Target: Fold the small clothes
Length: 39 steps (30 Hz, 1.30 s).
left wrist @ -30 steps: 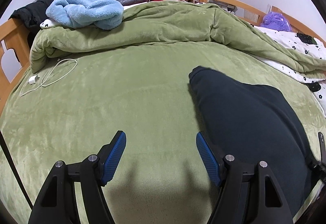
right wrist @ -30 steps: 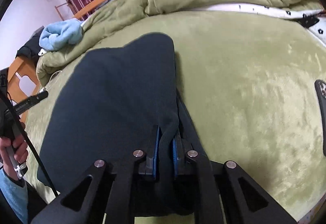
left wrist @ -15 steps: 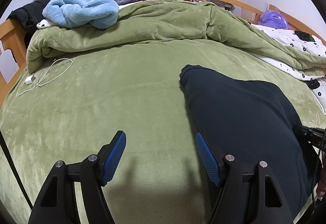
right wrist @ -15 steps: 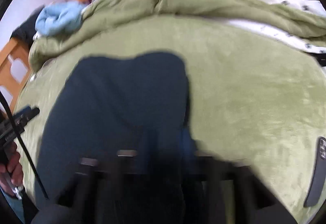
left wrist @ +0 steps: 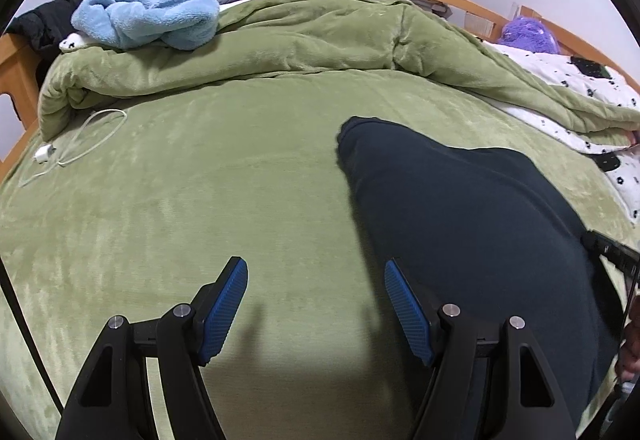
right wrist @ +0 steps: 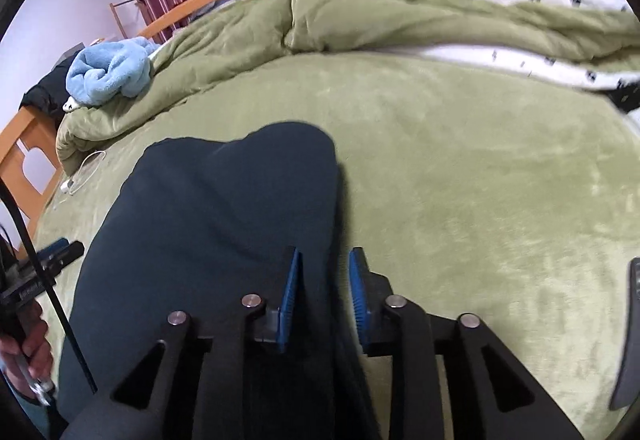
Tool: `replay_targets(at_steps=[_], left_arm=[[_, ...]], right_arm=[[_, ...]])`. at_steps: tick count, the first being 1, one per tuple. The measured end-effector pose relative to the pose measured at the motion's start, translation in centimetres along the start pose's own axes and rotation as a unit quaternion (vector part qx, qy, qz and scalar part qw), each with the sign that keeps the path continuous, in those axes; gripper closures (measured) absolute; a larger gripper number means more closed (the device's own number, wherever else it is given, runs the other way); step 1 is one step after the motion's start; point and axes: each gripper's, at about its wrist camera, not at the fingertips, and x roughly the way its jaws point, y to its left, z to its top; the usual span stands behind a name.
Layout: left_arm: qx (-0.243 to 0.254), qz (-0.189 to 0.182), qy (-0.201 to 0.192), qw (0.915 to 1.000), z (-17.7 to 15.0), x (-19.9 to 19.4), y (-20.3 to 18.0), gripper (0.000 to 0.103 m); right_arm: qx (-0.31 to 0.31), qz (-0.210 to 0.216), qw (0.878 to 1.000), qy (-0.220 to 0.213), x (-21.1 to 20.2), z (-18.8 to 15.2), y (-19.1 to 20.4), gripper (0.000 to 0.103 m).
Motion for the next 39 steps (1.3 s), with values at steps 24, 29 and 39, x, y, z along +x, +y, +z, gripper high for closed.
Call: replay_targets(at_steps=[24, 29, 39], left_arm=[[0.055, -0.033, 0.0, 0.998, -3.2, -2.3, -4.2, 0.033], [0.071, -0.038, 0.007, 0.9968, -4.9, -3.3, -4.4, 0.033], [0.098, -0.044, -0.004, 0.9942, -7.3, -7.2, -4.7, 0.033]], right_arm=[[-0.038, -0.052, 0.997, 0.039, -2.2, -4.9, -2.2, 0.061], [-0.043, -0.096, 0.994, 0.034, -3.6, -5.0, -2.4, 0.063], [-0.03, -0.074, 0.997, 0.011, -7.5, -3.7, -0.8, 0.062]])
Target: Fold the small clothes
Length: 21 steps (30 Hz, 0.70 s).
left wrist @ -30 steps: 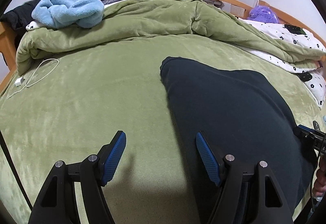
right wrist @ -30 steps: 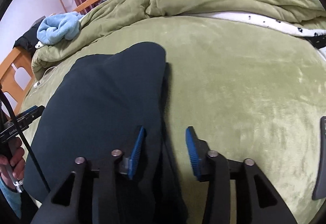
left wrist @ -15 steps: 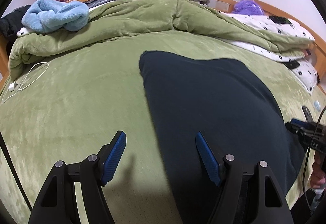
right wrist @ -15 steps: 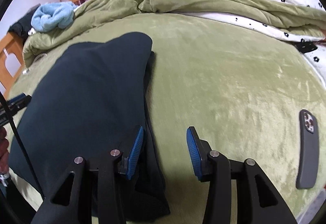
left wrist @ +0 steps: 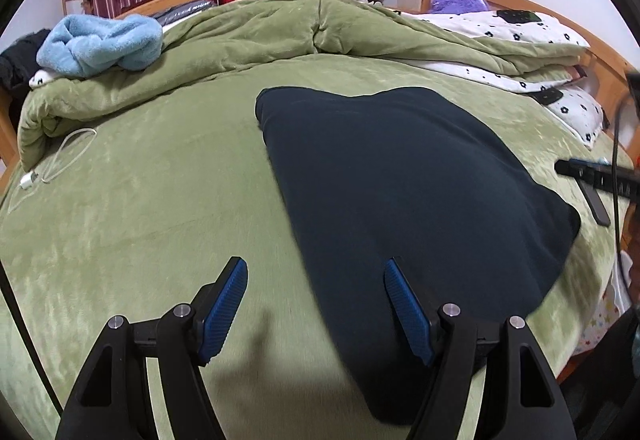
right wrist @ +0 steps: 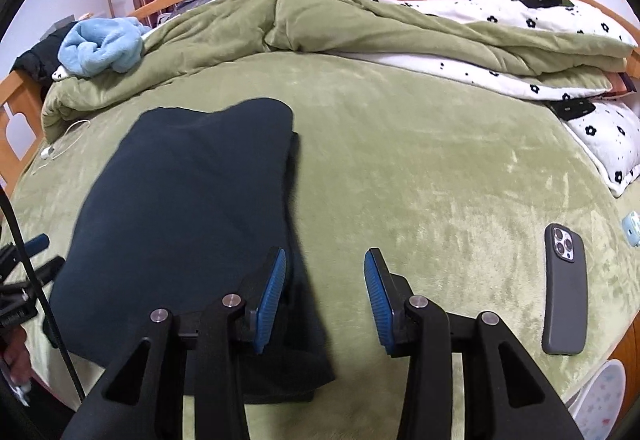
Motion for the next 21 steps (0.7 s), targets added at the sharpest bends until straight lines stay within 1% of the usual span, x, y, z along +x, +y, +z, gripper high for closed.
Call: replay_targets(at_steps=[2, 4, 6, 9, 11, 15, 16, 18, 21], left_arm=[[0.011, 0.005, -0.003, 0.9999, -0.6, -0.7, -0.4, 0.033], [0.01, 0.007, -0.004, 0.9999, -1.2, -1.4, -0.5, 0.033], [-0.004, 0.01, -0.006, 0.9999, -1.9, -2.3, -0.2, 0.033], [-0.017, 0.041, -0.009, 0.999, -2.2, -3.5, -0.1, 0.033], [-0.029, 0.049, -0.021, 0.9982, -2.2, -5.0, 0.1, 0.033], [-0.049, 0.066, -0.035, 0.996, -1.7, -8.0, 0.3, 0.033], [-0.055, 0.068, -0.039, 0.9954, -1.6, -8.9, 0.3, 0.029], [-0.064, 0.074, -0.049, 0.994, -1.4, -10.5, 0.3, 0.024], [-0.069, 0.082, -0.057, 0.9926, -1.3, -12.4, 0.3, 0.017]], right_arm=[[0.003, 0.003, 1.0, -0.001, -1.3, 0.5, 0.5, 0.062], [0.006, 0.015, 1.0, -0.007, -2.8, 0.7, 0.9, 0.061], [0.006, 0.024, 1.0, -0.016, -4.7, 0.7, 1.3, 0.056], [0.008, 0.033, 0.999, -0.011, -6.4, 0.3, 1.6, 0.056], [0.009, 0.039, 0.999, -0.011, -7.4, 0.1, 1.7, 0.056], [-0.005, 0.034, 0.999, -0.024, -9.5, -0.8, 2.5, 0.054], [-0.005, 0.032, 0.999, -0.028, -10.0, -1.0, 2.6, 0.052], [0.0, 0.034, 0.999, -0.032, -10.7, -1.7, 2.6, 0.035], [0.0, 0.038, 0.999, -0.038, -11.8, -2.6, 2.9, 0.029]])
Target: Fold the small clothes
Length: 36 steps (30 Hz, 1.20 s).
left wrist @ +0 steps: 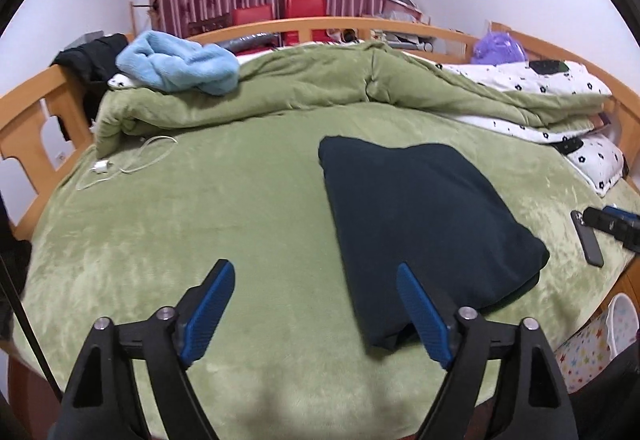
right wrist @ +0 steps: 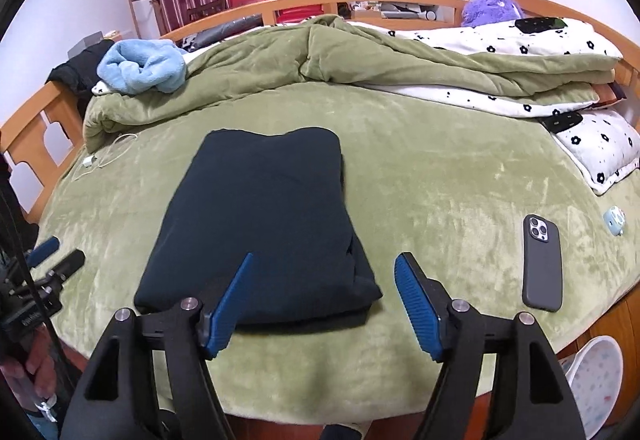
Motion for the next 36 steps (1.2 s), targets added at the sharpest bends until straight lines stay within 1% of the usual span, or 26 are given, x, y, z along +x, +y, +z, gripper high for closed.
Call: replay_targets(at_steps=[2, 5, 10, 14, 19, 23, 36], left_arm=[[0.001, 0.005, 0.002, 1.0, 0.1, -0.9, 0.0, 0.017], [-0.011, 0.008, -0.006, 0.9999, 0.3, -2.4, 0.4, 0.017], [-0.016, 0.01, -0.01, 0.9998, 0.4, -4.0, 0.6, 0.016], [-0.012, 0.007, -0.012, 0.9998, 0.1, -4.8, 0.5, 0.016], [-0.007, 0.005, -0.018, 0.9998, -0.2, -5.8, 0.0, 0.016], [-0.008, 0.002, -0.021, 0.9997, -0.4, -6.2, 0.0, 0.016], [-0.009, 0.005, -0.022, 0.9997, -0.7, -7.0, 0.1, 0.016]], right_arm=[[-0.007, -0.004, 1.0, -0.01, -0.8, -0.3, 0.4, 0.023], [-0.017, -0.021, 0.999, -0.023, -2.0, -1.0, 0.8, 0.017], [-0.005, -0.02, 0.999, -0.028, -3.3, -2.1, 0.7, 0.013], [-0.008, -0.022, 0.999, -0.039, -4.3, -2.7, 1.3, 0.011], [-0.001, -0.017, 0.999, -0.039, -4.9, -3.2, 1.8, 0.01], [-0.006, -0.022, 0.999, -0.045, -5.4, -3.4, 2.3, 0.01], [-0.001, -0.028, 0.999, -0.042, -5.5, -3.6, 2.1, 0.01]])
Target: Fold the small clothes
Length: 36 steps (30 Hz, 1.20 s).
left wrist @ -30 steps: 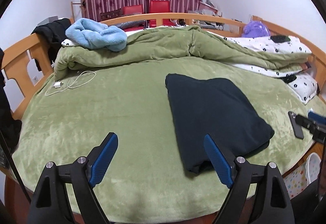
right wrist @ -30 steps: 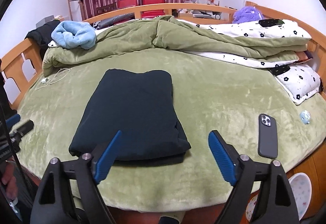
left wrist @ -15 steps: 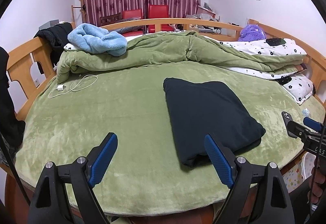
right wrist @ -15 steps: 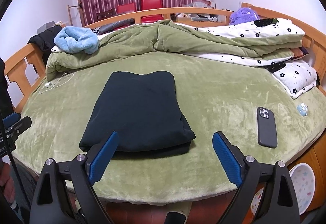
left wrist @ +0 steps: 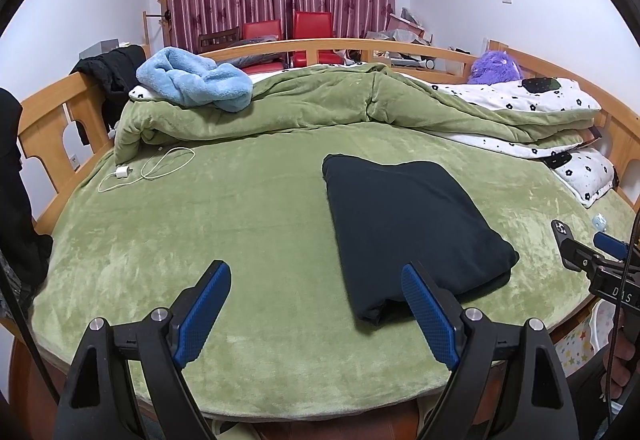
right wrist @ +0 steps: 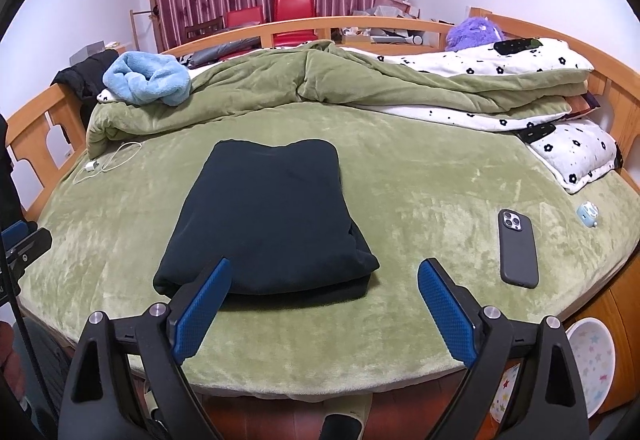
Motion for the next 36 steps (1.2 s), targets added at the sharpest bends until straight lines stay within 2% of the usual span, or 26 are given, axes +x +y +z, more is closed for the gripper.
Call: replay_targets(at_steps=[36], left_arm=[[0.001, 0.003, -0.004, 1.0, 0.04, -0.3, 0.1, 0.016]], right_arm=[[0.012, -0.01, 1.0, -0.002, -0.19, -0.17, -0.29, 0.01]])
